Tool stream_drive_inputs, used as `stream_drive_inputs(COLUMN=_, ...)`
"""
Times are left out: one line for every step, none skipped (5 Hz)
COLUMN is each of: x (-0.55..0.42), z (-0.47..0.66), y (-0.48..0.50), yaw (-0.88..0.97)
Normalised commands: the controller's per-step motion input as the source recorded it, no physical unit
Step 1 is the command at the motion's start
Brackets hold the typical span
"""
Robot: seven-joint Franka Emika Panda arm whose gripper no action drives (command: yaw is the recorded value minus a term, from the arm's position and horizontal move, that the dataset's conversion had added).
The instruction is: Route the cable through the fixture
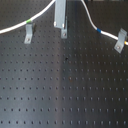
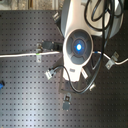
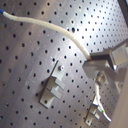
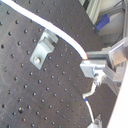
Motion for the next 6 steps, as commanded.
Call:
stream_drive_inputs(x=-0.077, z=0.01, y=-0.017, yaw=0.03)
stream_drive_inputs(x=-0.337, z=0.59, y=-0.137, yaw=-0.19)
stream_drive_inputs(x=-0.301, z=0.47, y=-0.123, yaw=-0.52)
stream_drive_inputs(x=-0.270, z=0.34, y=-0.079, yaw=-0.68)
stream_drive_inputs(x=-0.233, z=0.21, y=-0.121, yaw=-0.80)
stream_drive_inputs(x=-0.215, z=0.28, y=-0.071, yaw=-0.85)
